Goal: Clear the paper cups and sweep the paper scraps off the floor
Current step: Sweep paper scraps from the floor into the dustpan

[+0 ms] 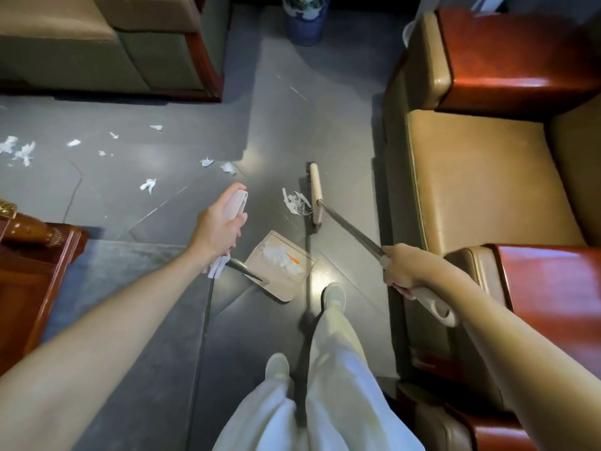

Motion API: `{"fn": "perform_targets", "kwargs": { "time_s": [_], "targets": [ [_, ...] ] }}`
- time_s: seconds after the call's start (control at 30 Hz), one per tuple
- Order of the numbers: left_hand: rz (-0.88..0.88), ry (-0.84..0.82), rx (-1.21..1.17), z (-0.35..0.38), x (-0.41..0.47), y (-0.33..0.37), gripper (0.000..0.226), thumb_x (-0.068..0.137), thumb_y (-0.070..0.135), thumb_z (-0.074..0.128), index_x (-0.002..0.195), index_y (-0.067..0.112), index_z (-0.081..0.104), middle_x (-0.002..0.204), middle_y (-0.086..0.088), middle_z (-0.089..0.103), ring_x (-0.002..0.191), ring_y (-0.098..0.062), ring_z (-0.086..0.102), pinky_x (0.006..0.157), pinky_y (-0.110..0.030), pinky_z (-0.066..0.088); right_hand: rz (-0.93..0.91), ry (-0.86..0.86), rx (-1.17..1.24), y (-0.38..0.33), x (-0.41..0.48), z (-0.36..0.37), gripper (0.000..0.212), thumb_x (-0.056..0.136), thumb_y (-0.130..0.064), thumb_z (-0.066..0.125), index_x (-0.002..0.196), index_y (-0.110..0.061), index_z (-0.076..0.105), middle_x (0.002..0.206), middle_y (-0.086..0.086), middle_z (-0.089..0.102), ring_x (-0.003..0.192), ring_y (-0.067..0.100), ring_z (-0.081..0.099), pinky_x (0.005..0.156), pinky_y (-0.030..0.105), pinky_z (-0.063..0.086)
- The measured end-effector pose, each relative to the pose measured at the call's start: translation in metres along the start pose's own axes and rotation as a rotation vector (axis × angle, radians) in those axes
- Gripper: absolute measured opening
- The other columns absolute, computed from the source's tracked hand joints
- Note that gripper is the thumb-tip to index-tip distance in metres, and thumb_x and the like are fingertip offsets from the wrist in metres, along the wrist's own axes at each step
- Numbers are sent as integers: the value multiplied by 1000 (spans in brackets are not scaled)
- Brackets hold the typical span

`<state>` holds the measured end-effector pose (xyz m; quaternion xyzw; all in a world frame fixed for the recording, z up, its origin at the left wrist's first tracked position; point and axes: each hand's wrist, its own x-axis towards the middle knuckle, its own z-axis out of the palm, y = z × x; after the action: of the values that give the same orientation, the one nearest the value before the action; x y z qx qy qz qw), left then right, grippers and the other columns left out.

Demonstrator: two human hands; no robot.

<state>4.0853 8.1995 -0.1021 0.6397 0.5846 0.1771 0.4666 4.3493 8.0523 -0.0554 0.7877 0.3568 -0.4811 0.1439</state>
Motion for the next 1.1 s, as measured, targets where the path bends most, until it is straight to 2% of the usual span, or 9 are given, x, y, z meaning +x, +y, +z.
{"fn": "perform_targets", "kwargs": {
  "time_s": [0.07,0.2,0.43,0.57,0.63,0.77,0.87,1.0,1.1],
  "targets": [
    [-31,39,-5,2,15,6,45,94,9,51,110,51,49,61,-8,48,35,-15,38,34,-23,37,-17,74,-67,-14,33,-20,48,90,0,49,137,-3,41,77,10,59,55,19,58,43,25,46],
    [-129,153,-48,9,53,18,49,93,10,51,101,59,49,62,-10,48,38,-18,38,35,-25,38,-74,154,-149,-39,106,-63,45,95,-4,50,139,-2,41,103,14,60,71,21,63,58,27,56],
    [-202,296,-30,2,139,49,45,92,9,55,107,51,53,64,-8,49,33,-9,37,33,-22,34,-31,10,-200,-41,199,-126,53,95,-4,41,145,-13,26,88,10,51,69,20,57,46,24,45],
    [-216,294,-20,8,147,50,45,92,7,56,107,49,55,62,-8,48,33,-10,36,32,-20,34,-64,-39,-324,-44,203,-127,68,92,4,48,150,-17,20,82,8,51,63,18,58,56,28,55],
    [-229,302,-28,13,143,49,44,91,6,56,110,47,56,62,-10,47,34,-12,36,33,-19,33,-76,-105,-394,-39,195,-125,77,90,6,50,153,-19,13,84,7,51,73,19,63,64,29,57],
    [-225,336,-42,16,139,49,52,91,7,56,100,58,53,60,-9,48,37,-14,39,35,-20,35,-165,-255,-563,-43,175,-150,84,86,9,58,153,-16,14,123,12,57,97,24,66,80,32,57],
    [-212,345,-17,19,140,47,51,90,9,56,102,58,53,63,-11,51,47,-24,42,44,-23,39,-210,-301,-672,-54,161,-176,83,85,7,62,152,-14,19,133,9,53,106,25,62,87,33,56],
    [-201,402,-59,12,146,44,46,91,10,56,110,52,52,63,-3,51,53,-24,43,55,-26,40,-215,-286,-639,-75,146,-205,86,85,7,60,154,-19,14,103,7,61,73,17,60,68,29,55],
    [-211,458,-120,-3,153,45,52,92,9,54,105,59,51,63,0,48,53,-25,41,50,-22,37,-277,-167,-739,-108,144,-224,86,82,7,62,153,-17,18,115,10,62,75,17,58,68,28,54]
  ]
}}
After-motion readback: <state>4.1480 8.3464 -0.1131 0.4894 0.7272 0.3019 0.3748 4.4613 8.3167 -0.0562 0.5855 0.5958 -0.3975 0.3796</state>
